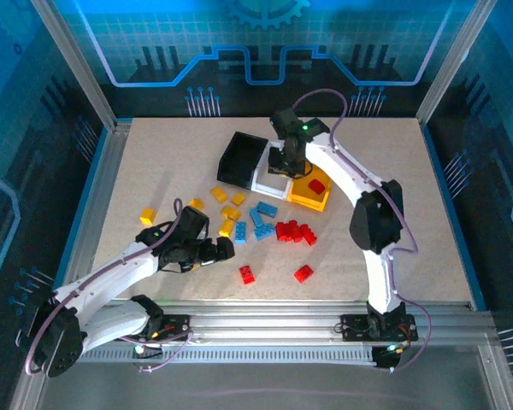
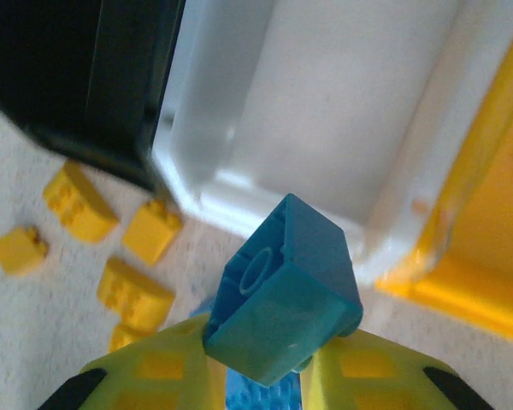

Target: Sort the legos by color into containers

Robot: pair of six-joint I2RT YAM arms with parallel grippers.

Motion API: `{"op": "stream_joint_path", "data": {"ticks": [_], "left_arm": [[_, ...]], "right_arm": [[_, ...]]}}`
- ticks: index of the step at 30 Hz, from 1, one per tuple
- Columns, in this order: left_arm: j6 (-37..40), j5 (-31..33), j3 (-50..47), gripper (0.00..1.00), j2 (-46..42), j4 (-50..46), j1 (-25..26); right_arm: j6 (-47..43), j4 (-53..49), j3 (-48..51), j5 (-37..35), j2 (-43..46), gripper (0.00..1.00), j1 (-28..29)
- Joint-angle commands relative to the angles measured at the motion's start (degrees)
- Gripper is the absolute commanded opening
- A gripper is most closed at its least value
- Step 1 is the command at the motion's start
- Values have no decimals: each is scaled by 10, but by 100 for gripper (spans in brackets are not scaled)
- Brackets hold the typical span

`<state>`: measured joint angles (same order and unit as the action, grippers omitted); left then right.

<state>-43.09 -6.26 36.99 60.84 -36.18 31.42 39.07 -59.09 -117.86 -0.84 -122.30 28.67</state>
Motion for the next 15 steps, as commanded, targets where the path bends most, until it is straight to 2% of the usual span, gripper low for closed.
{"op": "stream_joint_path", "data": {"ticks": [1, 5, 8, 10, 15], "left_arm": [[14, 3, 28, 99, 1, -37, -13], [9, -19, 41, 99, 0, -42, -63], [19, -26, 58, 99, 6, -54, -116], [37, -4, 81, 99, 11, -82, -149], [81, 68, 137, 99, 49, -140, -246]], "right_arm": [[-24, -37, -84, 26, -69, 27, -17], [-23, -64, -183, 40, -154, 31, -30], [-21, -73, -225, 49, -179, 42, -36], [-20, -72, -232, 53, -178, 48, -37], [-25, -80, -208, 56, -139, 52, -33]]}}
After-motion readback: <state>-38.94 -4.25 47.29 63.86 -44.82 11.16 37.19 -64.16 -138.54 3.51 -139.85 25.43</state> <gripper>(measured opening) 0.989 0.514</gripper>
